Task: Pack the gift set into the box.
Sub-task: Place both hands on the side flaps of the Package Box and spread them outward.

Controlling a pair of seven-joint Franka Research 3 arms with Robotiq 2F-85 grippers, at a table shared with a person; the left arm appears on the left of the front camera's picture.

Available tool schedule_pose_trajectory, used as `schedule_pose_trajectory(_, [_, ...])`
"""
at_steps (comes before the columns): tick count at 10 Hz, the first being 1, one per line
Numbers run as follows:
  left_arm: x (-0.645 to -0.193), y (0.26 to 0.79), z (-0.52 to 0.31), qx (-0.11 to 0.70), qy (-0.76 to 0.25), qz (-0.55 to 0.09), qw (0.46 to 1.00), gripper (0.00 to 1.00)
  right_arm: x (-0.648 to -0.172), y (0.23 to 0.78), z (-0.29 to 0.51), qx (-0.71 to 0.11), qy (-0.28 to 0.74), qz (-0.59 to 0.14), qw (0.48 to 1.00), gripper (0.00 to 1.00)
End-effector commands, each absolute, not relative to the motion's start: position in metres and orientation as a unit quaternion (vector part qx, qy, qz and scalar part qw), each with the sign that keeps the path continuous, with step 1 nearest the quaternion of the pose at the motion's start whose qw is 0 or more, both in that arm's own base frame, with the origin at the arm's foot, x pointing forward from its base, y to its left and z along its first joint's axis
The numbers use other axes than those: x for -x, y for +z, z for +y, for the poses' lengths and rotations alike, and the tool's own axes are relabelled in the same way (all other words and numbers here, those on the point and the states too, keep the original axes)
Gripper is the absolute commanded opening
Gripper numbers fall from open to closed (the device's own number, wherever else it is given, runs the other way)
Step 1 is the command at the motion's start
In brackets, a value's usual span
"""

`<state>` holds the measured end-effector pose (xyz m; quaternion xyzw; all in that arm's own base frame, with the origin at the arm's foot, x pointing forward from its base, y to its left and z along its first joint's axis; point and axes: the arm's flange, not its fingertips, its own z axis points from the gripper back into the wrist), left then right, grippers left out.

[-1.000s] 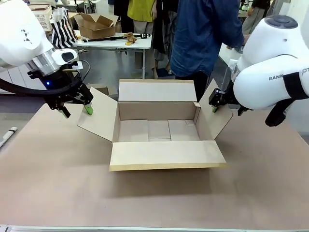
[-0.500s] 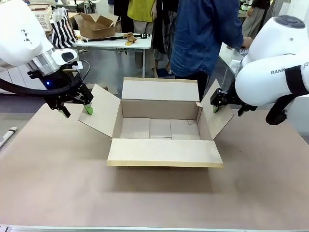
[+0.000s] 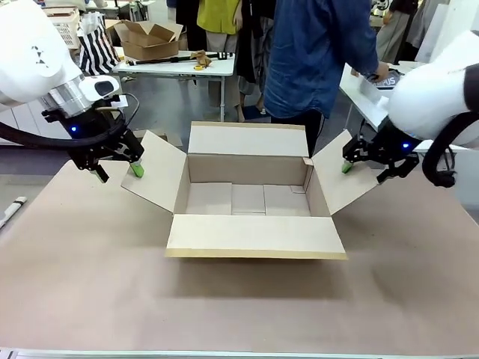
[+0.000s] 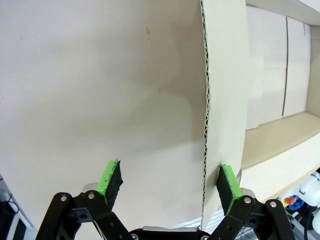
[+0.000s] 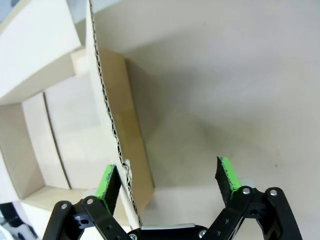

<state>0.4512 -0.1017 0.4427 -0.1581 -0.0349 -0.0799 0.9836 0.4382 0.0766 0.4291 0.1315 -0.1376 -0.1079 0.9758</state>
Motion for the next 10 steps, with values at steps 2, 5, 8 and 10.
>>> schedule_pose_trajectory(2, [-0.45, 0.444, -0.102, 0.148, -0.074, -0.037, 0.985, 1.0, -0.43, 0.419, 0.069, -0.185, -0.084, -0.152, 0.967, 1.0])
schedule_pose_trajectory(5, [-0.45, 0.444, -0.102, 0.148, -0.074, -0.037, 0.985, 1.0, -0.436, 0.428, 0.072, -0.154, -0.104, -0.139, 0.973, 1.0])
schedule_pose_trajectory(8, [-0.45, 0.444, -0.102, 0.148, -0.074, -0.037, 0.985, 1.0, -0.436, 0.428, 0.072, -0.154, -0.104, -0.139, 0.973, 1.0])
schedule_pose_trajectory(10, [-0.45, 0.444, -0.102, 0.148, -0.074, -0.037, 0.985, 1.0, -0.436, 0.428, 0.072, -0.154, -0.104, -0.139, 0.973, 1.0])
